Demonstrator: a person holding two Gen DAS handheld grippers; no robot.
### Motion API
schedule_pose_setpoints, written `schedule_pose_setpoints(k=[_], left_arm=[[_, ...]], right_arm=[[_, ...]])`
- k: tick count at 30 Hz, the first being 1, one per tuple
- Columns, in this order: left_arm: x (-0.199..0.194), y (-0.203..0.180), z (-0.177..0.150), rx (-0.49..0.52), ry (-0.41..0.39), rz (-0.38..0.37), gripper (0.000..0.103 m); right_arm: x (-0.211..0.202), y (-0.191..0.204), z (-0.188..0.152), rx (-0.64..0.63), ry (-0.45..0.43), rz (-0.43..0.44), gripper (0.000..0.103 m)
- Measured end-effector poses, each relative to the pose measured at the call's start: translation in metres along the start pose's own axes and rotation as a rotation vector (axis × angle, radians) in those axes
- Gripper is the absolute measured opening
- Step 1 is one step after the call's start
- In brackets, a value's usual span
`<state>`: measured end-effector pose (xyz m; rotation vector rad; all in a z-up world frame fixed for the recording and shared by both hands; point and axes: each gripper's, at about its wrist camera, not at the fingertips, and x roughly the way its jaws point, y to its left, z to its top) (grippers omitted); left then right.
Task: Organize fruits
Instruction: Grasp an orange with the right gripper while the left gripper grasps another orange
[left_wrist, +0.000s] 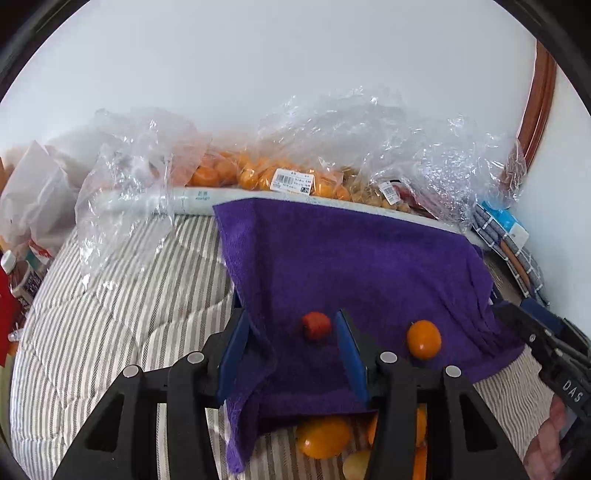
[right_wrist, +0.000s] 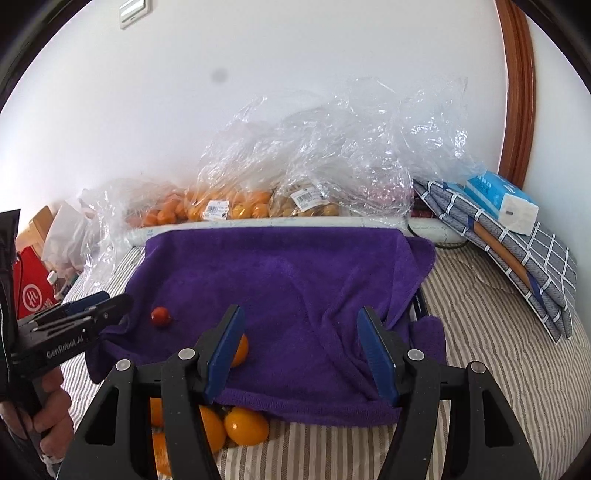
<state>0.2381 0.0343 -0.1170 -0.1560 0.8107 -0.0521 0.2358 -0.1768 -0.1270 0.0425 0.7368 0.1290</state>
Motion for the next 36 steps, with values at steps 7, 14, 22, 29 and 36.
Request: schedule_pose_setpoints(k=[7, 14, 22, 29, 36], left_arm=[[-0.024, 0.019, -0.028, -0.031, -0.021, -0.020, 0.046], [-0.043, 0.041, -0.062, -0.047, -0.009, 0.024, 0.046], [-0.045, 0.064, -0.091, -0.080, 0.083, 0.082, 0.046], [-0.045, 0.057, -0.093, -0.036, 0.078, 0.100, 0.047], [-0.043, 0.058, -0.092, -0.044, 0.081, 0.087, 0.047]], right_arm=[[-0.022, 0.008, -0.024, 0.002, 0.053, 0.040, 0.062], [-0.044, 0.018, -0.048, 0.007, 0.032, 0.029, 0.060], [-0.049, 0.026, -0.069, -0.029, 0.067, 0.026, 0.050], [-0.036, 0.030, -0.073, -0.052, 0.090, 0.033, 0.042], [-0.004, 0.029, -0.071, -0.087, 0.150, 0.021, 0.034]])
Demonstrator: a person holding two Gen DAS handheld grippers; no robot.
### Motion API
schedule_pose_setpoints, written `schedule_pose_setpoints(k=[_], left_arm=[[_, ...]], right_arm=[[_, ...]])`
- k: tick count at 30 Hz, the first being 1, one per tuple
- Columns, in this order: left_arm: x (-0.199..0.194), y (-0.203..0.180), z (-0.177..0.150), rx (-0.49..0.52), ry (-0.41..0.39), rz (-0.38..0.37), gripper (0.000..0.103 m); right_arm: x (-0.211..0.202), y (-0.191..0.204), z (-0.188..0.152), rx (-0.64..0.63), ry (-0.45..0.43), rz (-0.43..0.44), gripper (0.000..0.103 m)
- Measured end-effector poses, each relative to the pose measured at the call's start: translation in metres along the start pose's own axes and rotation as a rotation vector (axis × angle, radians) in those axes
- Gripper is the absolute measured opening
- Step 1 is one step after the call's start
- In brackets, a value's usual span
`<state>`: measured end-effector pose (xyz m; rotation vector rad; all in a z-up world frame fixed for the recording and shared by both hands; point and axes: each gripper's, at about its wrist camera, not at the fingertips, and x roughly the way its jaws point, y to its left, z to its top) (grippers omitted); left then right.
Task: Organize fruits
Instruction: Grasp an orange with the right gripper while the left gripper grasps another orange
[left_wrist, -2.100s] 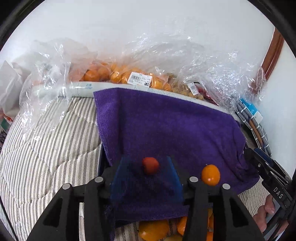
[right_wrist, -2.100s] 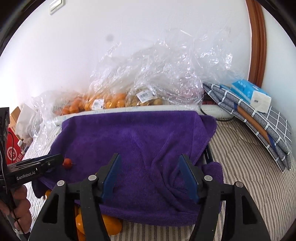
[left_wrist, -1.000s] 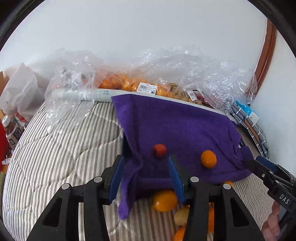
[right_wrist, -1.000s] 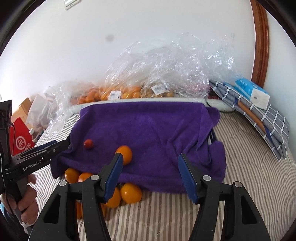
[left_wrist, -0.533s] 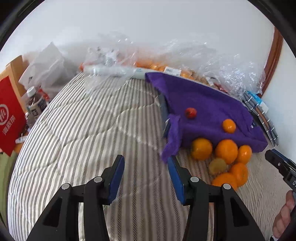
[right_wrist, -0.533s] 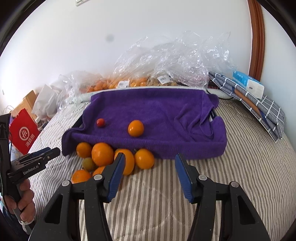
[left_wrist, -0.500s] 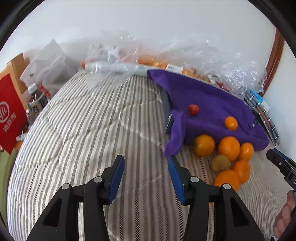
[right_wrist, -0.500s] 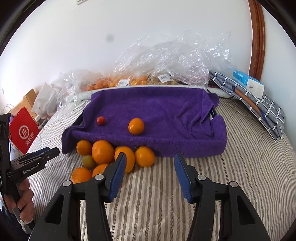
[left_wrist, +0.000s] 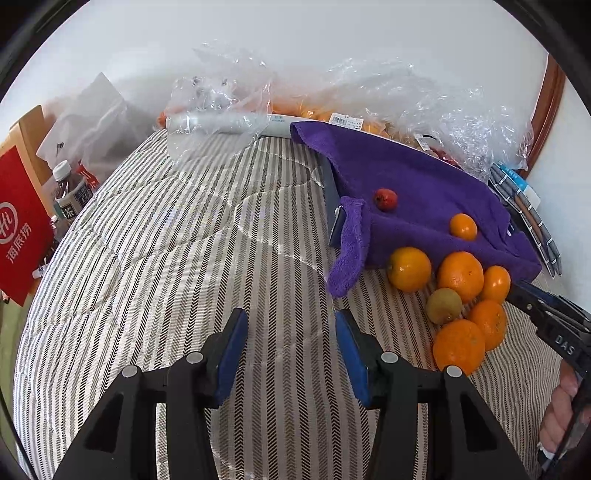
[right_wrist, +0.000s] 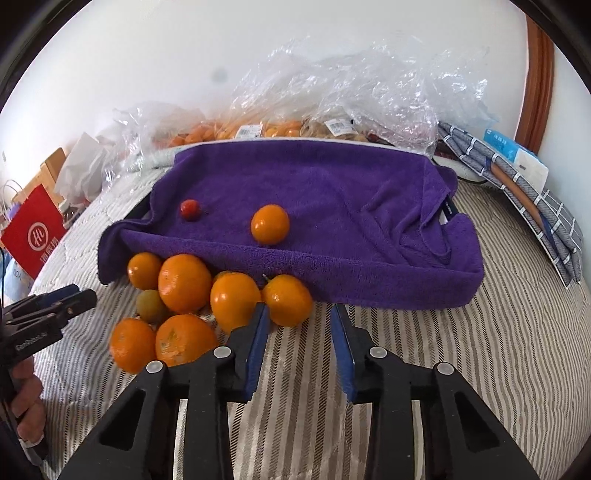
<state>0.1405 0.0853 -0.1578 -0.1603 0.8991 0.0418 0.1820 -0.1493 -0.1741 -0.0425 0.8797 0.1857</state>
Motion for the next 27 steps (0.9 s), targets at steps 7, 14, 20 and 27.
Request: schedule_pose_setpoints(k=[7, 14, 20, 27], left_arm=[[0.002, -0.005, 0.000, 0.018, 0.003, 0.000, 0.049], [0.002, -0.010, -0.001, 0.045, 0.005, -0.007, 0.051], [-0.002, -0.017, -0.001, 0.078, -0.005, -0.066, 0.051], [-0.001, -0.043, 0.017, 0.088, -0.009, -0.159, 0.051]], right_arm=[[0.015, 0.010, 0.005, -0.079, 0.021, 0.018, 0.034], [0.020, 0.007, 0.005, -0.063, 0.024, 0.039, 0.032], [0.006, -0.003, -0.003, -0.038, -0.006, 0.035, 0.032], [-0.014, -0.025, -0.018, -0.010, -0.028, 0.011, 0.032]])
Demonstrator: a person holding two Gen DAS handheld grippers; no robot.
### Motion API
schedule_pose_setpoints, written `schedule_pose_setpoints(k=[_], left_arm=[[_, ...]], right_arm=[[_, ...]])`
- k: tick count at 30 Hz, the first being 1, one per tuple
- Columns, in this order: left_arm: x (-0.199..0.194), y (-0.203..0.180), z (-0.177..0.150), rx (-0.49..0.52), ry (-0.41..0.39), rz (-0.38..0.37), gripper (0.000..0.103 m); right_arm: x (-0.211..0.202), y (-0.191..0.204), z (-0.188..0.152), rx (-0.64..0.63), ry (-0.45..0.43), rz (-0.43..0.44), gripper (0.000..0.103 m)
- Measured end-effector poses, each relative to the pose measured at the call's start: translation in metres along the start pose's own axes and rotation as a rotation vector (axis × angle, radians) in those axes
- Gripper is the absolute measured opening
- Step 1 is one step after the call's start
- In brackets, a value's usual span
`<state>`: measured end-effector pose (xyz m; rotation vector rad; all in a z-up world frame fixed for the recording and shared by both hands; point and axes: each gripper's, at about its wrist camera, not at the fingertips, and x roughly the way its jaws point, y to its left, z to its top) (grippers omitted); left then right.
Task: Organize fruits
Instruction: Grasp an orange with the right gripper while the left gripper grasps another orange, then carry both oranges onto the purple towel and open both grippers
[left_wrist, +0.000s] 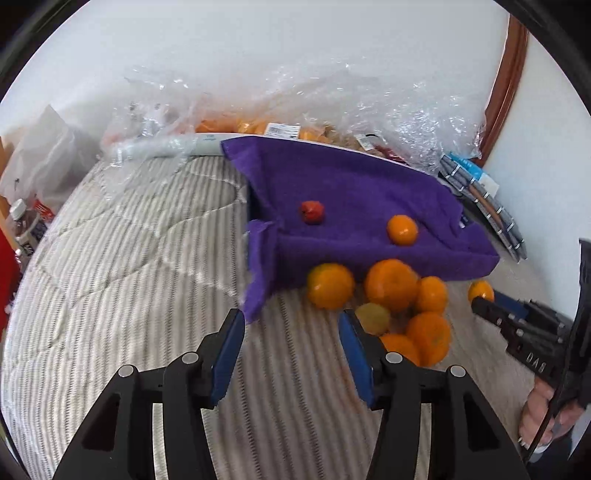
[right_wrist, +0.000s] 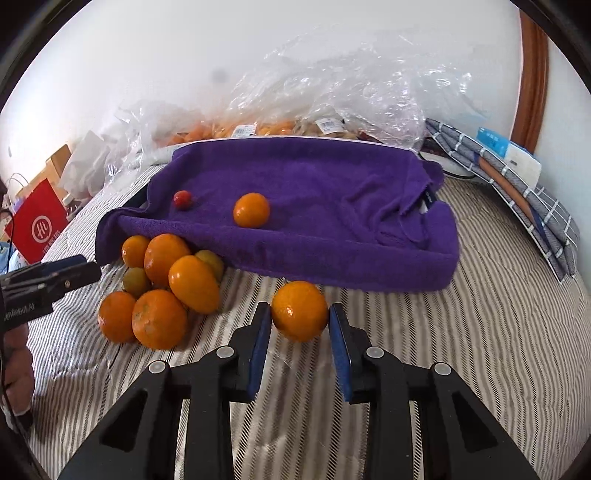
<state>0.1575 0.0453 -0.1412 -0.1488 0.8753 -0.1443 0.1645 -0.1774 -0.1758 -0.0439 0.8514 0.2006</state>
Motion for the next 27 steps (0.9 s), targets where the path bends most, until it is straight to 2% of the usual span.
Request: schedule_pose_setpoints(k=[3, 6, 9, 16, 19, 21, 27], left_arm=[[0.010, -0.009, 0.008, -0.020, 0.021, -0.018, 0.051], [0.020, -0.013, 0.014, -0.028, 0.031, 0.000, 0.051], [0.027, -0.011, 0.015, -0.063, 0.044, -0.017, 0.051], [0.035, -0.010, 0.014, -0.076, 0.026, -0.013, 0.050], [0.036, -0.010, 0.014, -0.072, 0.016, -0.009, 0.046], [0.036, -0.012, 0.013, -0.064, 0.012, -0.007, 0.035], [0.031, -0.010, 0.014, -0.072, 0.002, -0.031, 0.033]], right_arm=[[-0.003, -0.006, -0.004, 0.002, -0.012, -0.004, 0.032], [-0.005, -0.012, -0.006, 0.027, -0.011, 0.023, 0.032], [-0.004, -0.018, -0.006, 0.056, -0.011, 0.044, 0.032], [-0.003, -0.018, -0.007, 0.067, -0.001, 0.058, 0.032], [-0.002, -0.016, -0.007, 0.063, 0.002, 0.059, 0.032], [-0.003, -0.016, -0.007, 0.062, -0.001, 0.059, 0.032], [-0.003, -0.019, -0.007, 0.074, -0.007, 0.061, 0.032]])
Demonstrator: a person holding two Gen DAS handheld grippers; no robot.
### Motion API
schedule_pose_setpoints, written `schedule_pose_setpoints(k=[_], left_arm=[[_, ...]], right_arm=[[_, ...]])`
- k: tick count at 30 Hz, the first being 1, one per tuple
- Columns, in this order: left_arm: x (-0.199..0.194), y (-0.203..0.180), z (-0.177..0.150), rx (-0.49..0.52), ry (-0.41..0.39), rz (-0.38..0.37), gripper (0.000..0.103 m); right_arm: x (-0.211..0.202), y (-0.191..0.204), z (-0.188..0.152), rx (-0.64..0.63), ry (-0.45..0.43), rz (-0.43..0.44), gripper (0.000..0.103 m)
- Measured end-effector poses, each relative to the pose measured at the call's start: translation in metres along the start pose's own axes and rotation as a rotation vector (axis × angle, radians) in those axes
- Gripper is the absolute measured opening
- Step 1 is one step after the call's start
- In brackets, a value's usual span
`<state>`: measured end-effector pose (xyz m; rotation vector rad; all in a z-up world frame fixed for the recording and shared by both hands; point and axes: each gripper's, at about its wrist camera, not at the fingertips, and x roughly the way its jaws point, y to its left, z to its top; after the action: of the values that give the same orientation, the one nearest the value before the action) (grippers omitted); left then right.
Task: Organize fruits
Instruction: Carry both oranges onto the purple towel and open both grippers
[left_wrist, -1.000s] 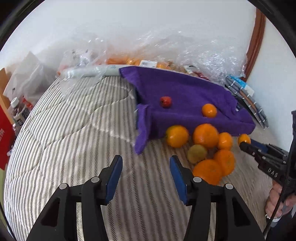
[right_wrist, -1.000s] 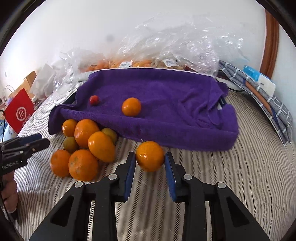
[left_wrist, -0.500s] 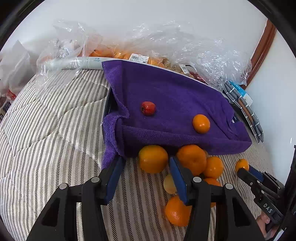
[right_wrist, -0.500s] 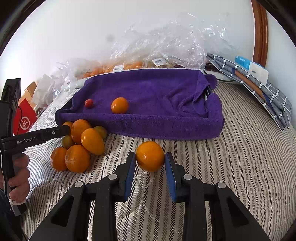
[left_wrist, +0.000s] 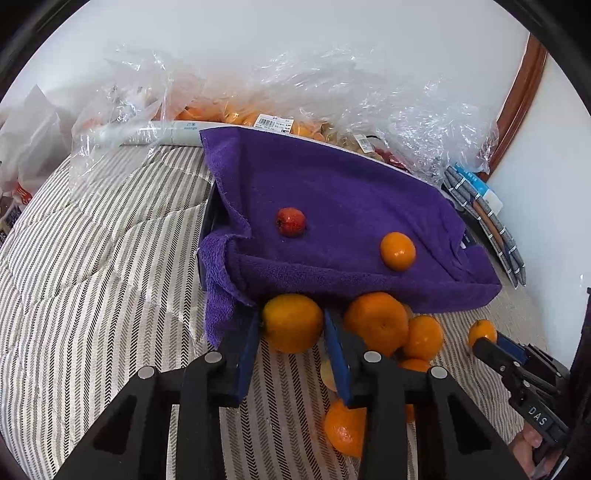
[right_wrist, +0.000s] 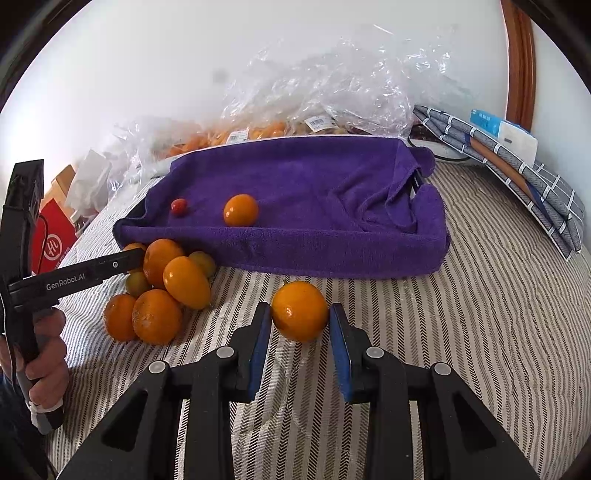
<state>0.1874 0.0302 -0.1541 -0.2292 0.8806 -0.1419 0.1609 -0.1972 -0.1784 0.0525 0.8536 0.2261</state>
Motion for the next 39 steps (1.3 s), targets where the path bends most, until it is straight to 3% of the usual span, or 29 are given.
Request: schedule_pose_setpoints(k=[24, 32, 39], left_arm=[[-0.048, -0.006, -0.001, 0.018, -0.144, -0.045, 0.033], [-0.058, -0.016, 0.028, 0.019, -0.186, -0.032, 0.033], [-0.051, -0.015, 0.060, -0.012, -0.202, -0.004, 0.034]], right_arm=[[-0.015, -0.006, 0.002, 0.062, -0.051, 0.034, 0.032], [-0.040, 0.005, 0.039, -0.005, -0.139, 0.019, 0.032], [-0.034, 0.001, 0.071, 0.030, -0.179, 0.017, 0.032]])
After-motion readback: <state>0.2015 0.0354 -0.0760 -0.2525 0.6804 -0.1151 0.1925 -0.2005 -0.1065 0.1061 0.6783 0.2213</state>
